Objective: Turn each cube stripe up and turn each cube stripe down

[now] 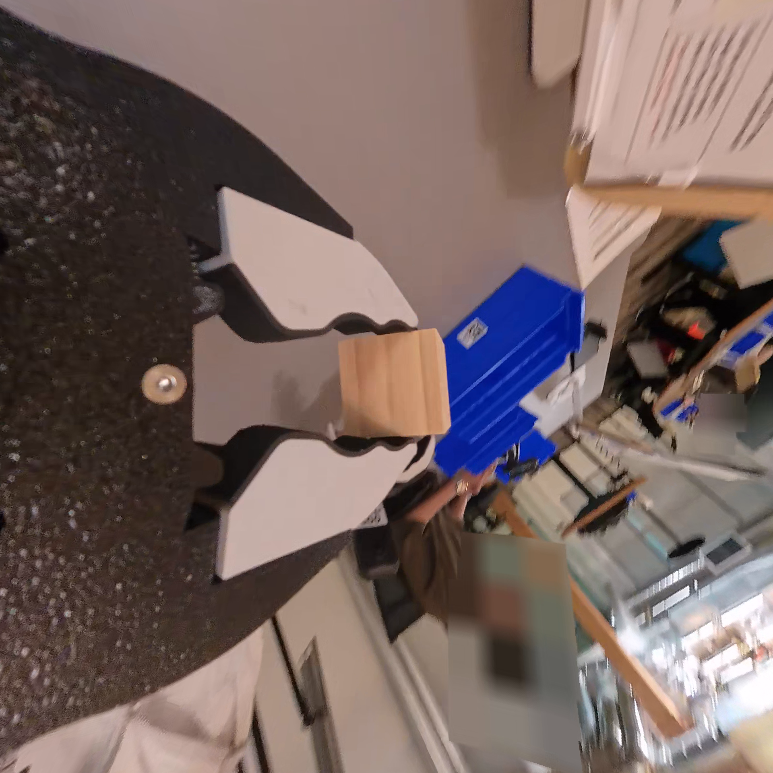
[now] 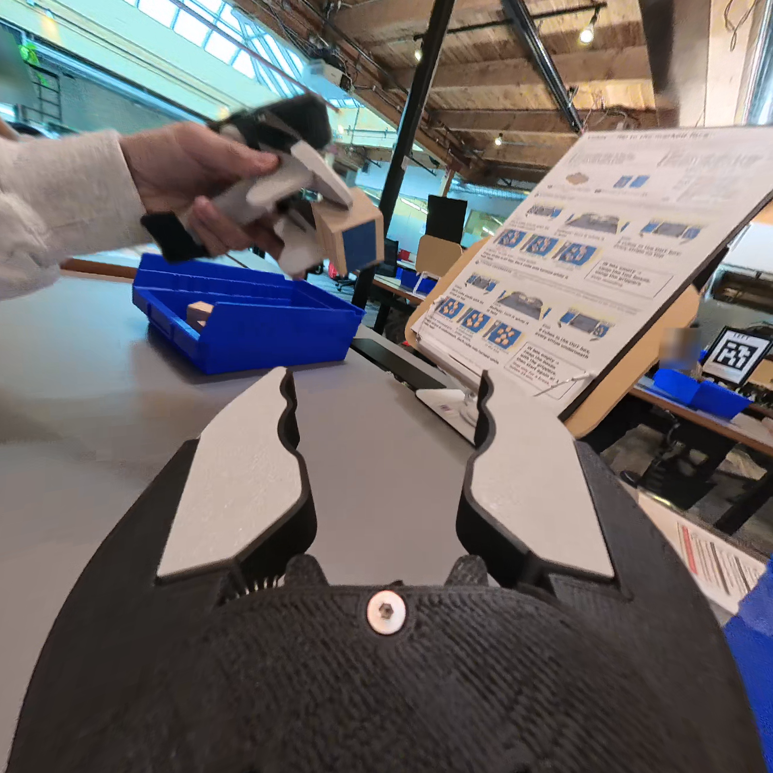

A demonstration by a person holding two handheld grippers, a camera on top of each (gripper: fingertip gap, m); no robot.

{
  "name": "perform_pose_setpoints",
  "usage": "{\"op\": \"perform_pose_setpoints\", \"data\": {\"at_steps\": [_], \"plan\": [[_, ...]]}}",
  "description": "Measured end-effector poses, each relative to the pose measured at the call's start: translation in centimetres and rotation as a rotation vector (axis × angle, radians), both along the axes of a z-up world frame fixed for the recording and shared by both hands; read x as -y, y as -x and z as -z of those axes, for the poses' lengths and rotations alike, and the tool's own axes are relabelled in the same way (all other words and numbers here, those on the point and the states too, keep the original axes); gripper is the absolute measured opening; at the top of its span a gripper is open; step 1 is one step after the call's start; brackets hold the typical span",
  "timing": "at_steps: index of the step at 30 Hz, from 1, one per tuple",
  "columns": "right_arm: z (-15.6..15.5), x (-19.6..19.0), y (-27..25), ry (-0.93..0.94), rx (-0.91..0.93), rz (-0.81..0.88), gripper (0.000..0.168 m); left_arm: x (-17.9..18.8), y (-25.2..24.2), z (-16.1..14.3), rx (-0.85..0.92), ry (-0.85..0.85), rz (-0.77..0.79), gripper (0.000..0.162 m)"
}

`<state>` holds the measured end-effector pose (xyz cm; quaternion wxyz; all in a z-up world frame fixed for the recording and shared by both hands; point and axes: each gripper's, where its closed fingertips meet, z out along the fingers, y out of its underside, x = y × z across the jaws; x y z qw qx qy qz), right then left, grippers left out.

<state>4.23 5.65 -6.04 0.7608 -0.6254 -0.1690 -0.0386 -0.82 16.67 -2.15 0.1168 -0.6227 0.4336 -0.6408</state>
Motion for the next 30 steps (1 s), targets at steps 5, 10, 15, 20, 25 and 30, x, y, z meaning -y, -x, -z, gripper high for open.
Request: {"op": "perform_pose_setpoints", "data": {"at_steps": [5,10,15,20,25,30], "plan": [[-1.8,0.9,1.8,-0.054,0.061,-0.044,0.084,6.3,-1.0,0.9,0.107,0.181,0.231,0.045],[-1.9,1.1,3.1,-0.071,0.151,-0.059,0.083,10.8,-1.6,1.8,0.112,0.253,0.371,0.045],[-2.2,1.5,3.6,-0.105,0.186,-0.084,0.075,13.3,-1.9,2.3,0.100,0.263,0.443,0.045],[-2.0,1.7,3.9,-0.113,0.193,-0.114,0.066,14.3,-2.0,2.5,0.098,0.305,0.474,0.045],[-1.4,1.7,4.4,-0.110,0.245,-0.125,0.044,14.6,-2.0,2.6,0.106,0.321,0.484,0.045],[-1.1,1.3,4.3,-0.013,0.195,-0.133,0.044,14.0,-2.3,2.9,0.127,0.300,0.437,0.047]]}}
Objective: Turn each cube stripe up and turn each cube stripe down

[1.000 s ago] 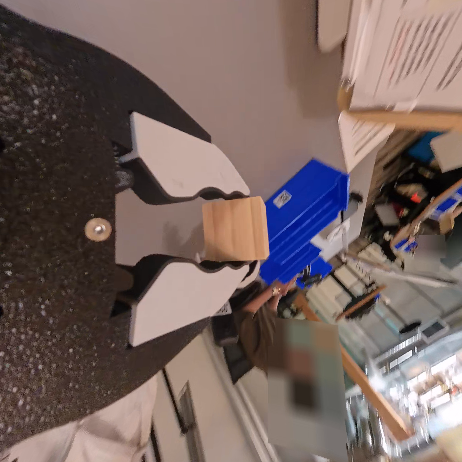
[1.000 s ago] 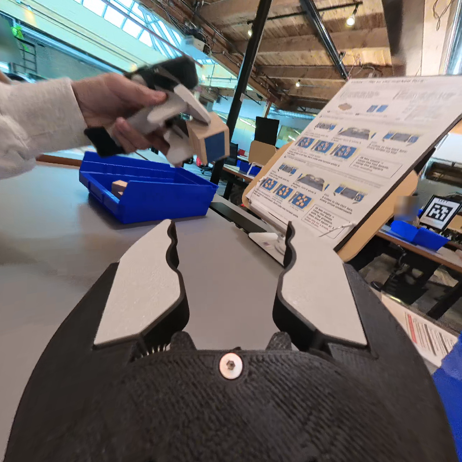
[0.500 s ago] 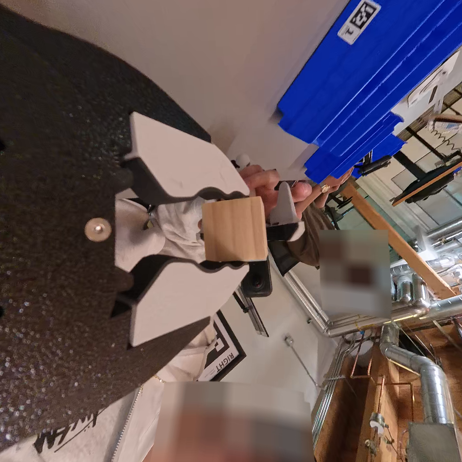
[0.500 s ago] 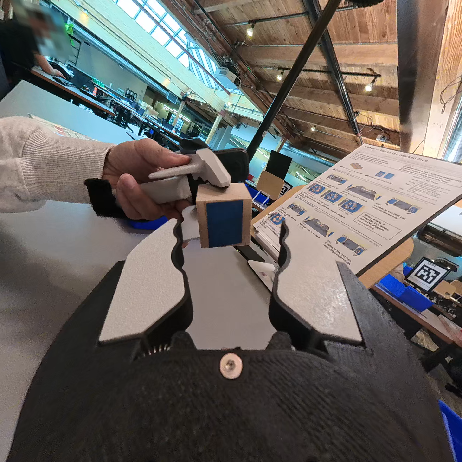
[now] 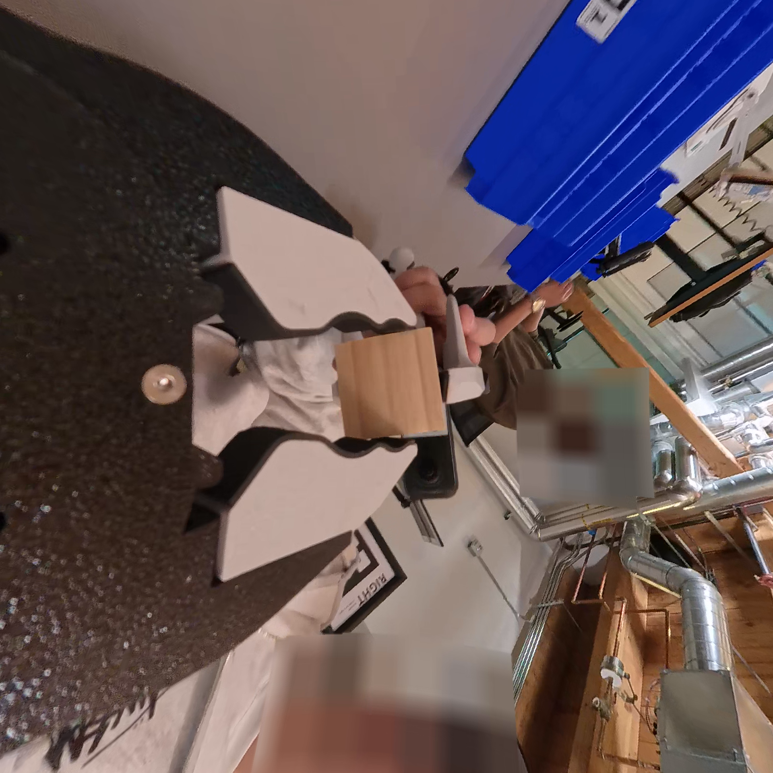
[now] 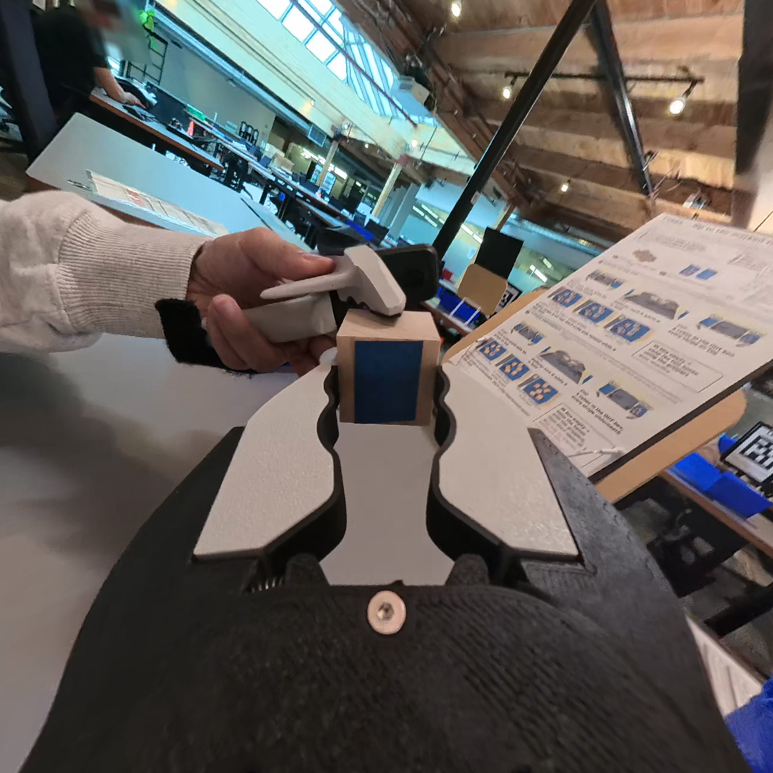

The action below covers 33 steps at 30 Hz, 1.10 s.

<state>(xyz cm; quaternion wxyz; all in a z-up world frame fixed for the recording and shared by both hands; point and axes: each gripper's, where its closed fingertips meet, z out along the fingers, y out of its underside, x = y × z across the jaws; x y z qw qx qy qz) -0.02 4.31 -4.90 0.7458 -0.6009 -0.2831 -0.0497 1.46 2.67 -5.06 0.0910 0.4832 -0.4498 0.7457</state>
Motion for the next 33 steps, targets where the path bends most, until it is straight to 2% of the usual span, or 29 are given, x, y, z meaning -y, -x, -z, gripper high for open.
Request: {"op": "perform_pose_setpoints", "data": {"at_steps": [1,3,6,8,11,15,19,22,27,33], "plan": [[0.1,-0.1,-0.2,0.035,-0.022,0.006,0.044,-0.5,-0.3,0.0,0.013,-0.016,-0.041,0.048],[0.3,-0.2,-1.5,0.107,-0.061,0.057,0.044,-1.9,-0.8,-0.3,0.061,-0.053,-0.146,0.068],[-0.5,0.8,-5.6,0.201,-0.091,0.202,0.044,-4.5,-1.1,-0.1,0.127,-0.203,-0.316,0.079],[-1.4,2.3,-10.5,0.280,-0.114,0.363,0.044,-6.7,-1.7,1.7,0.117,-0.398,-0.469,0.082],[-1.2,4.8,-19.8,0.515,-0.137,0.618,0.044,-10.2,-2.6,4.8,0.071,-0.681,-0.681,0.088],[1.5,7.3,-31.0,0.909,-0.238,0.848,0.044,-12.8,-3.2,7.6,0.023,-0.863,-0.866,0.091],[5.6,7.0,-37.8,1.179,-0.412,0.927,0.044,-12.5,-3.4,8.0,0.013,-0.911,-0.881,0.089],[9.0,6.4,-40.6,1.316,-0.450,0.984,0.044,-12.0,-3.4,8.6,0.010,-0.953,-0.864,0.088],[12.7,4.8,-41.8,1.443,-0.450,1.003,0.045,-12.4,-3.0,9.8,0.005,-1.082,-0.884,0.083],[14.6,5.0,-42.9,1.531,-0.480,1.022,0.045,-11.5,-3.5,9.6,0.013,-1.037,-0.856,0.083]]}}
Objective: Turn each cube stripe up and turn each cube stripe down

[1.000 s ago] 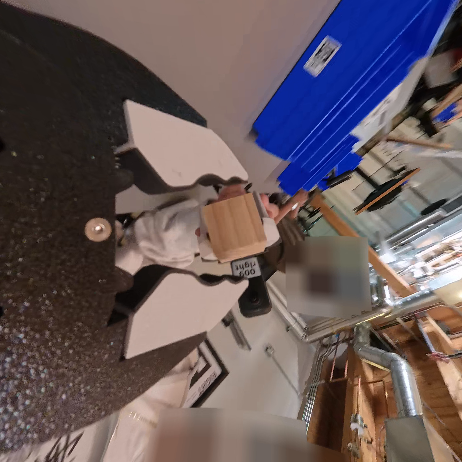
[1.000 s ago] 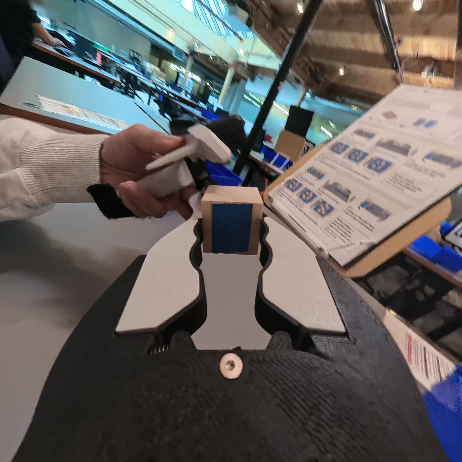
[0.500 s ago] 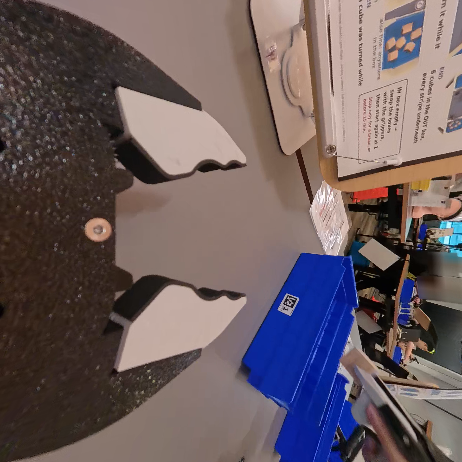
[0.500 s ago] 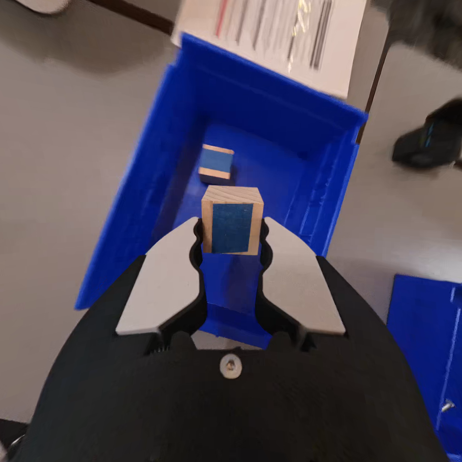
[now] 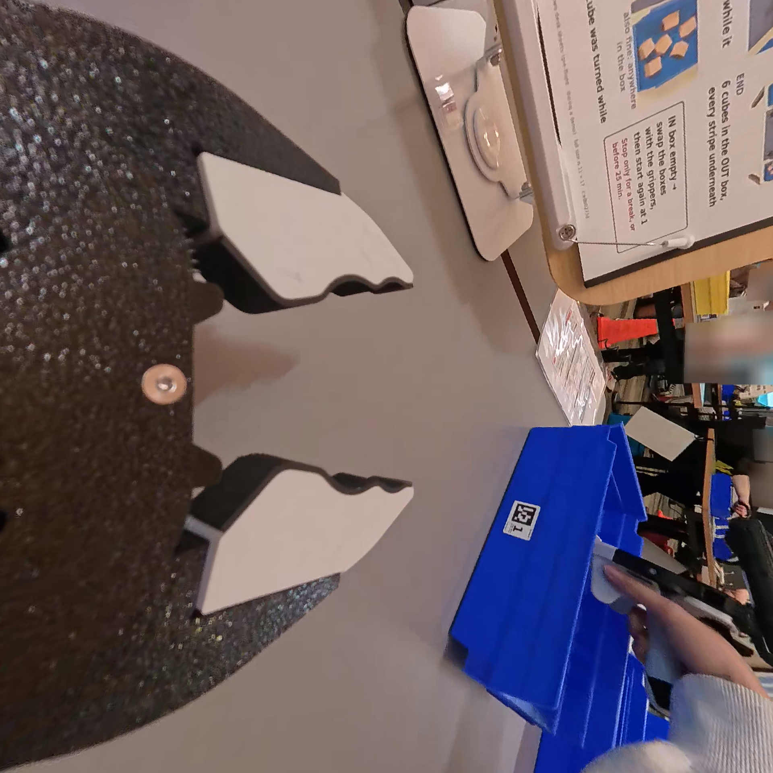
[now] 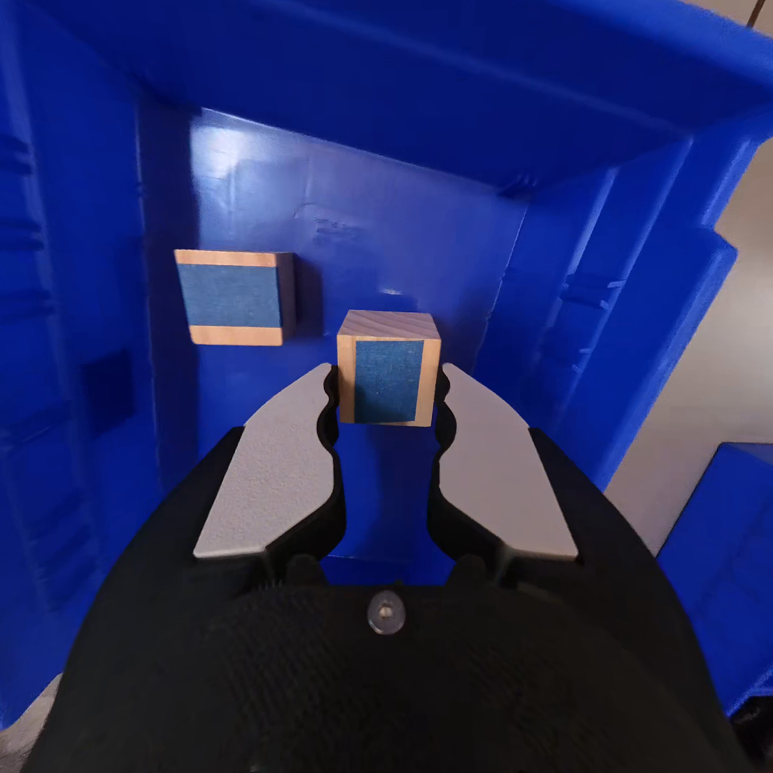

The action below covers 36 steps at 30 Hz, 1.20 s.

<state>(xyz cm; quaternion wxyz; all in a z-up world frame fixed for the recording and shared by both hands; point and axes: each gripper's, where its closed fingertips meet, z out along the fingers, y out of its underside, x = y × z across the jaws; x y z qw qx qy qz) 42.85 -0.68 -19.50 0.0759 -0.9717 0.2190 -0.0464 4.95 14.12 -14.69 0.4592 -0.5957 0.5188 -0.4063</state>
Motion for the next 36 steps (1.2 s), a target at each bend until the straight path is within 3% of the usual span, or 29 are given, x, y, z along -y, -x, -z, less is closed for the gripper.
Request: {"op": "perform_pose_setpoints", "data": {"at_steps": [9,16,20,25,31,36], "plan": [[2.3,0.6,0.4,0.033,-0.054,-0.003,0.045,0.3,-0.2,-0.1,0.011,0.048,0.015,0.083],[2.3,0.9,0.0,0.059,-0.003,-0.019,0.045,0.3,-0.3,0.2,0.008,0.072,0.021,0.083],[-0.1,0.1,-0.2,-0.005,0.075,-0.062,0.069,0.5,-0.3,0.1,0.013,0.075,0.027,0.084],[-6.3,-1.3,1.0,-0.233,0.228,-0.090,0.077,0.2,-0.1,0.0,0.010,0.057,0.014,0.084],[-12.8,-3.2,12.2,-0.676,0.365,-0.295,0.079,-0.9,1.0,-1.9,0.077,0.072,-0.027,0.082],[-12.7,-4.5,24.2,-0.994,0.329,-0.472,0.078,-2.9,4.0,-4.9,0.108,0.074,-0.097,0.081]]}}
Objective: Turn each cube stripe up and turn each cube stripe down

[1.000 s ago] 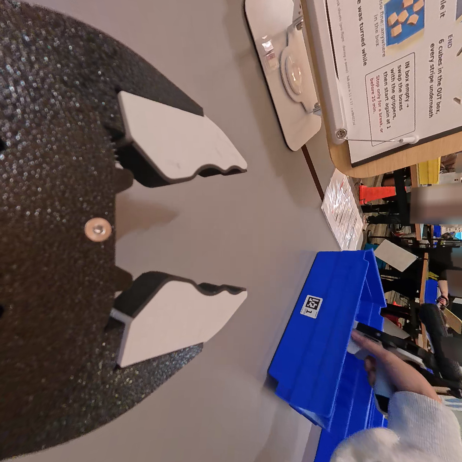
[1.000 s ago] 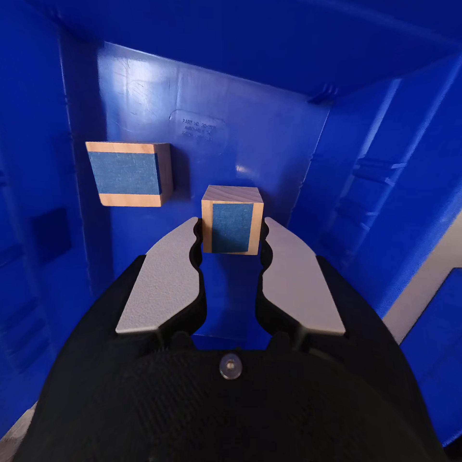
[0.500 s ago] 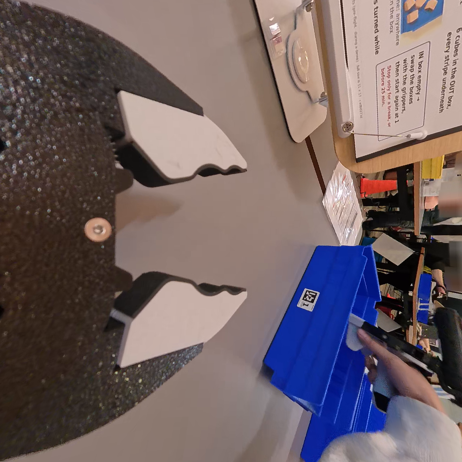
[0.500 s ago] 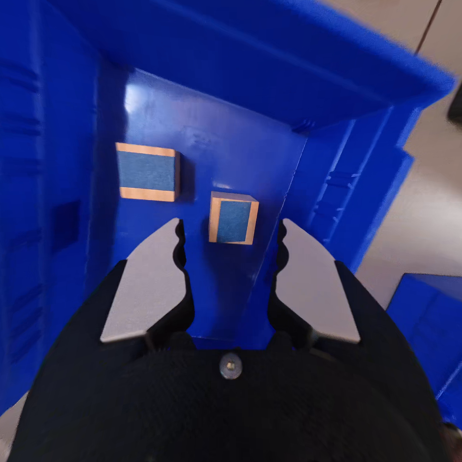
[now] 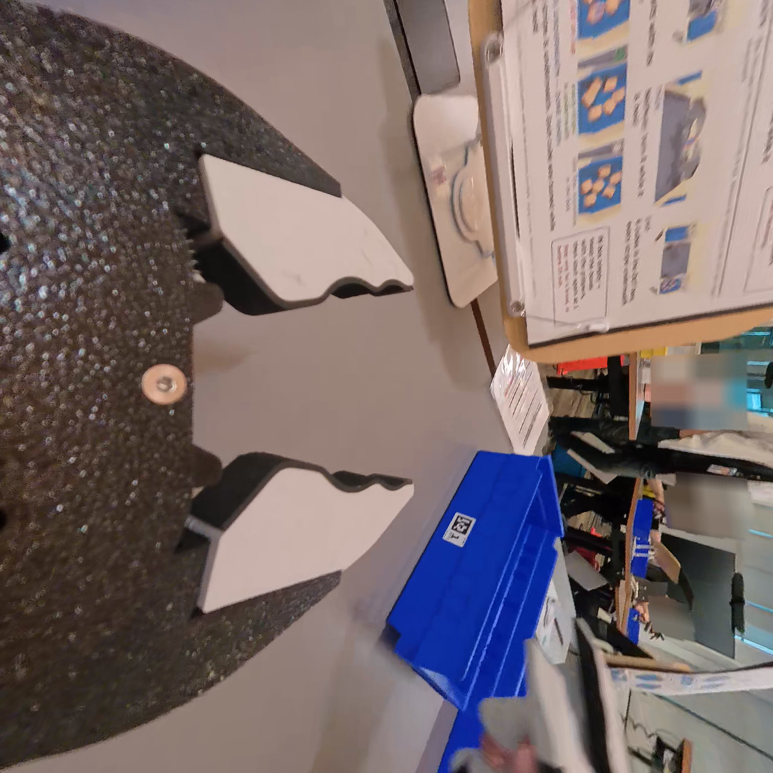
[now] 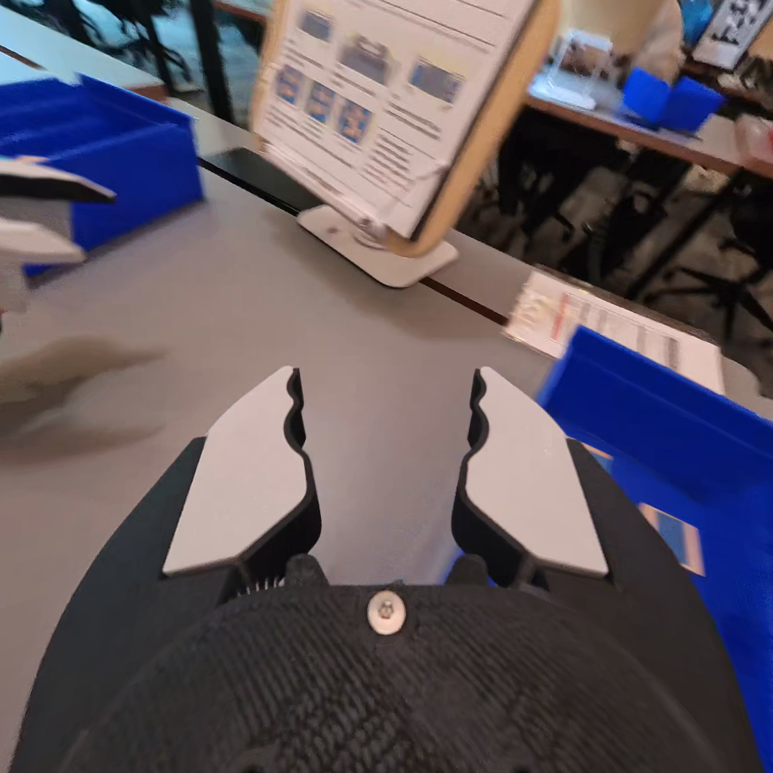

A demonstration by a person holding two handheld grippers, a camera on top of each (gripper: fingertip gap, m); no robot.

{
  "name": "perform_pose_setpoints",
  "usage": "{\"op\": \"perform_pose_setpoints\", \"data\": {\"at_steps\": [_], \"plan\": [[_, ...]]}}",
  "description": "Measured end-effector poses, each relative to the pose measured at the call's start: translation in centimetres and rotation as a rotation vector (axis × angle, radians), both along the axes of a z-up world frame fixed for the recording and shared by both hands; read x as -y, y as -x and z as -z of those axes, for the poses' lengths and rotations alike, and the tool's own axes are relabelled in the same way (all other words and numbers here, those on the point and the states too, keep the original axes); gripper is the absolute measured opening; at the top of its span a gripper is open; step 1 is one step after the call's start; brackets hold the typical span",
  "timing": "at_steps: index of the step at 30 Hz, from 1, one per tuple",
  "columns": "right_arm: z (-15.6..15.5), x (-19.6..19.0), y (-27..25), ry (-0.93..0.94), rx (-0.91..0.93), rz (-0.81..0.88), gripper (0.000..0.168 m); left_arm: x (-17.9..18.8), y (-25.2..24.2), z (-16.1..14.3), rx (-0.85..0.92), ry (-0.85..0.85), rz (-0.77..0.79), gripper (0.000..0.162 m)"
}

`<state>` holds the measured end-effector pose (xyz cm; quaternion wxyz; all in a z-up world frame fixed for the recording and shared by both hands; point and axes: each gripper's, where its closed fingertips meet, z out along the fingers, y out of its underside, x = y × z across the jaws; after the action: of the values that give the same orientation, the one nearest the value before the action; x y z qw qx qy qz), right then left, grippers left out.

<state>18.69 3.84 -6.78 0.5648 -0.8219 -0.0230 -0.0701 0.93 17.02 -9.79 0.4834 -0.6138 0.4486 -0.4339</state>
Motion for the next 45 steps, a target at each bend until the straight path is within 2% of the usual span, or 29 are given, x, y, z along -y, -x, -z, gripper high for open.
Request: {"op": "perform_pose_setpoints", "data": {"at_steps": [4,7,10,12,14,16,23,28,34,45], "plan": [[3.3,-1.4,4.7,-0.082,0.003,-0.040,0.077,-3.4,4.1,-2.3,-0.060,0.014,-0.094,0.081],[5.4,-2.5,6.3,-0.115,-0.009,-0.047,0.077,-7.7,8.9,-2.9,-0.197,0.024,-0.236,0.081],[6.2,-3.0,7.0,-0.162,-0.003,-0.059,0.077,-12.7,14.2,-2.7,-0.364,-0.010,-0.365,0.080],[6.3,-3.2,6.9,-0.207,-0.009,-0.054,0.077,-15.2,17.2,-1.1,-0.524,0.043,-0.399,0.079],[6.4,-3.3,6.9,-0.262,-0.040,-0.054,0.077,-16.8,19.7,1.3,-0.699,0.169,-0.409,0.081],[6.5,-3.4,7.3,-0.319,-0.043,-0.076,0.077,-17.9,20.9,3.4,-0.793,0.293,-0.417,0.081],[7.5,-3.5,8.7,-0.283,0.043,-0.131,0.077,-20.1,21.2,8.2,-0.875,0.595,-0.445,0.082],[7.8,-3.6,9.3,-0.266,0.104,-0.143,0.078,-21.1,21.7,10.7,-0.937,0.695,-0.497,0.080],[7.8,-3.6,9.5,-0.264,0.117,-0.153,0.078,-20.8,22.0,11.8,-0.983,0.706,-0.517,0.075],[7.9,-3.7,9.7,-0.252,0.133,-0.156,0.078,-20.4,21.3,12.8,-1.021,0.685,-0.509,0.047]]}}
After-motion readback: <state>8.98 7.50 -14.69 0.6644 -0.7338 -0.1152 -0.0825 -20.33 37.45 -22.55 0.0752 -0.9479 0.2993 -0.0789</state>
